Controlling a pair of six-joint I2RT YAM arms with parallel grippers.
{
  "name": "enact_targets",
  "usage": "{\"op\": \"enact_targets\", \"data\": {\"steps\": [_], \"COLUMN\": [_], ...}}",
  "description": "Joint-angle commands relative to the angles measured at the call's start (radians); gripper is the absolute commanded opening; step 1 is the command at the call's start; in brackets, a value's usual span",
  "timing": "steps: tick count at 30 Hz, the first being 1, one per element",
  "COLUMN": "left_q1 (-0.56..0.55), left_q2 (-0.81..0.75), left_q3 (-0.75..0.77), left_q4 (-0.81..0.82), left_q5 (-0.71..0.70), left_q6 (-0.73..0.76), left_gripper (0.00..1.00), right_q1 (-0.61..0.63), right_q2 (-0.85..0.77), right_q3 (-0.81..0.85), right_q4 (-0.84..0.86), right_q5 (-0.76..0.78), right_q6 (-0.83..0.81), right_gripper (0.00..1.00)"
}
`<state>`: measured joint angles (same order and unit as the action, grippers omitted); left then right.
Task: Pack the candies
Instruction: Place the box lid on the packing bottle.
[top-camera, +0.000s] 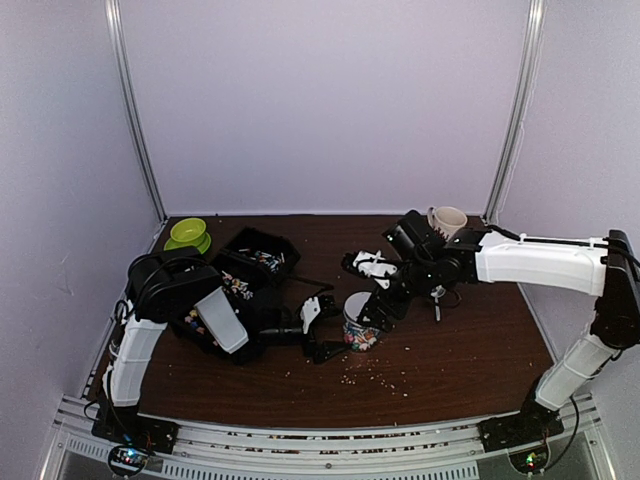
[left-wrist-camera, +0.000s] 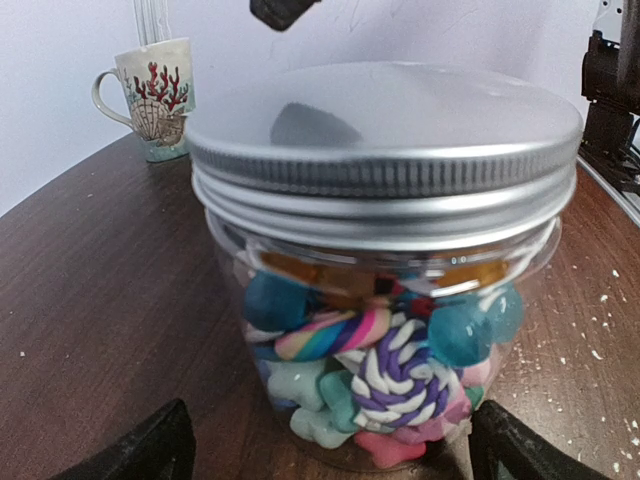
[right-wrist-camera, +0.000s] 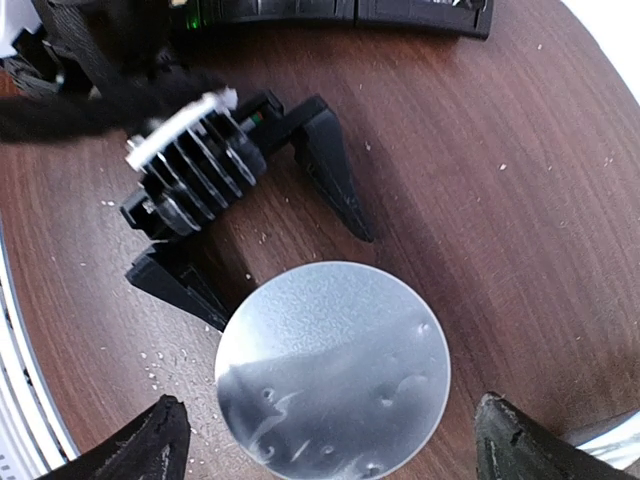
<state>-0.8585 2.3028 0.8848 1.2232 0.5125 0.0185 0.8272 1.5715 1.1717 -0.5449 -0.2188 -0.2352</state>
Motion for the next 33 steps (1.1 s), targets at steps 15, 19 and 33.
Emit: {"op": "enact_targets", "data": {"steps": [15, 19, 33], "left_q1": [-0.002, -0.002, 0.004], "left_q2": [0.035, 0.048, 0.121], "left_q3": [0.079, 0.122, 0.212], "left_q4": [-0.016, -0.067, -0.125], "left_q5": [0.166, 0.213, 0.227], "left_q6": [0.002, 0.008, 0.007], "left_gripper": [0.98, 0.98, 0.98], "right_q1": [-0.031, -0.031, -0.053], "right_q2": [-0.16, -0.204, -0.277], "right_q3": [-0.103, -0.148, -0.259], "right_q4": [0.25, 0.279, 0.39], "right_q5": [0.195, 0.244, 0.249], "right_q6": [0.138, 0.126, 0.18], "right_gripper": [1.0, 1.0, 1.0]}}
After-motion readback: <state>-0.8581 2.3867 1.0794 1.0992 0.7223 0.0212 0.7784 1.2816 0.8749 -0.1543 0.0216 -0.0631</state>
